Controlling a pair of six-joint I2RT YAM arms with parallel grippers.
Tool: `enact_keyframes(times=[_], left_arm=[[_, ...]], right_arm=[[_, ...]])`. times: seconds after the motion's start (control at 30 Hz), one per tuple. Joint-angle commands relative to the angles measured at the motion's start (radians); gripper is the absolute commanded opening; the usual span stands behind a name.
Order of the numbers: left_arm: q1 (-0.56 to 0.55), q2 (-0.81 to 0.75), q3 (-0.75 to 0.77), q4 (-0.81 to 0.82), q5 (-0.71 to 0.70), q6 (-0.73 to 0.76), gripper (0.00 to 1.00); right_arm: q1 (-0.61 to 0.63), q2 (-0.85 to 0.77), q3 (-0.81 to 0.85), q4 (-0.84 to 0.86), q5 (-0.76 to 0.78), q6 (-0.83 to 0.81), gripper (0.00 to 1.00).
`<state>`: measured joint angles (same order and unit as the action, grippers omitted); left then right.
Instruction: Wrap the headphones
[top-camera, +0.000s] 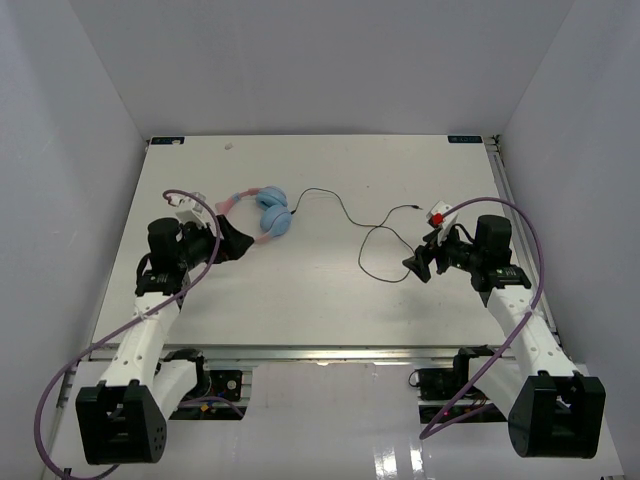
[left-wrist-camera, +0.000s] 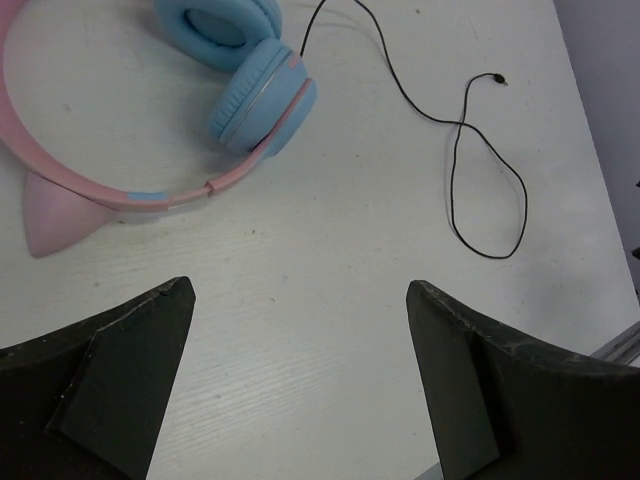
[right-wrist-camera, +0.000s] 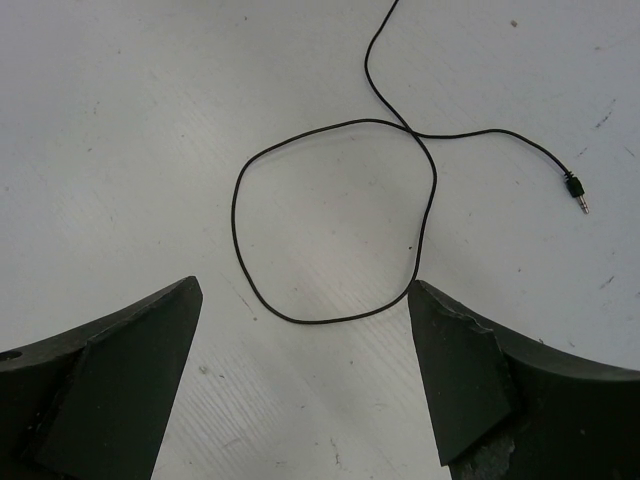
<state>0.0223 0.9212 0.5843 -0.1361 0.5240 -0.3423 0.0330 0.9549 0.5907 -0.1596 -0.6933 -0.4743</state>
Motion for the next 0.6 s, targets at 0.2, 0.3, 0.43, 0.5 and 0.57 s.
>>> enact_keyframes(times=[0.2,0.3,0.43,0.5,0.57], left_arm=[[0.001,0.488,0.376,-0.273,-0.407,-0.089,0.92],[0.001,0.591,0.492,-0.305,-0.502,-0.05,0.9],[-0.001,0.739,0.626,-0.366,-0.547,0.001,0.84],[-0.001,0.795,0.654,-0.386,-0.551,0.02,0.81],[-0.001,0.844,0.706,-0.398,-0.552,0.04,0.77]], right_arm=[[-0.007,-0.037,0.001,-0.001,-0.032,-0.022,0.9],[-0.01,-0.038,0.003,-0.001,-0.034,-0.021,0.9],[-0.012,-0.038,0.003,0.002,-0.028,-0.021,0.9],[-0.012,-0.038,0.004,0.002,-0.028,-0.021,0.9],[-0.012,-0.039,0.004,0.003,-0.026,-0.021,0.9]])
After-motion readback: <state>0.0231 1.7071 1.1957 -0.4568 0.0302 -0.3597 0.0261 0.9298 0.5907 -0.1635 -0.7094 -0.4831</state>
